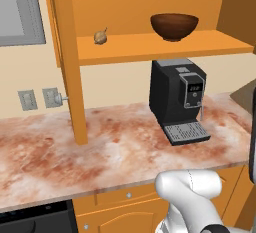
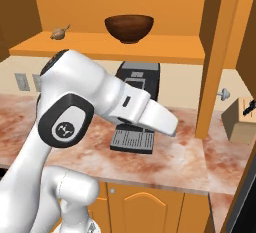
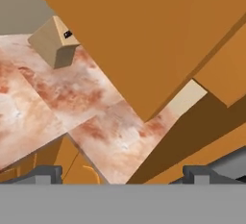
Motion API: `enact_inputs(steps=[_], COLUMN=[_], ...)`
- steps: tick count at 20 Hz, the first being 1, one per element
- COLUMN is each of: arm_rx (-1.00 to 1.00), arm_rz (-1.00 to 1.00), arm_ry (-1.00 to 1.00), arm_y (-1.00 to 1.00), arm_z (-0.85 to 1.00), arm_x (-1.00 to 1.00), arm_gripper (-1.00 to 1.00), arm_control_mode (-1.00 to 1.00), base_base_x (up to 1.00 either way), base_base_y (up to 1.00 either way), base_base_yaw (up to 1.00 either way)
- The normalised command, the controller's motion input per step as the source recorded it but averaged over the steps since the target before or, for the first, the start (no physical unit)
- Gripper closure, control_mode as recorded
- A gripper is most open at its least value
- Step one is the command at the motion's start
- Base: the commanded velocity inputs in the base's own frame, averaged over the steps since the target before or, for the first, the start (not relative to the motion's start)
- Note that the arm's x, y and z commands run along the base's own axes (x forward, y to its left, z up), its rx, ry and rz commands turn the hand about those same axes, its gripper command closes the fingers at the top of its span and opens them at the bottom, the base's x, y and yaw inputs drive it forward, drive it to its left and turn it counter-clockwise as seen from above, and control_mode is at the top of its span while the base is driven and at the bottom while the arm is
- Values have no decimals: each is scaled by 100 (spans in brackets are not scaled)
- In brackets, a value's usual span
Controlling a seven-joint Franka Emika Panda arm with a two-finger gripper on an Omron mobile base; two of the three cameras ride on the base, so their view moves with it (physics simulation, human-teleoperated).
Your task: Pick the mug and place it in the sink. Pick the bowl and place it in the open cabinet and then close the cabinet.
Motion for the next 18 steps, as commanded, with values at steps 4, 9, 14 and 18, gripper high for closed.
enact_inputs(steps=[4,9,14,18], arm_rx=[0,1,2,2], arm_rz=[-3,-1,0,0], arm_ry=[-1,0,0,0], arm_y=[-23,-27,-32,-25], arm_z=[0,0,-1,0], arm_x=[-6,-7,0,0], arm_gripper=[-100,-100,-100,-100], arm_control_mode=[-100,-100,-100,-100], base_base_x=[0,0,0,0], base_base_y=[0,0,0,0], base_base_yaw=[0,0,0,0])
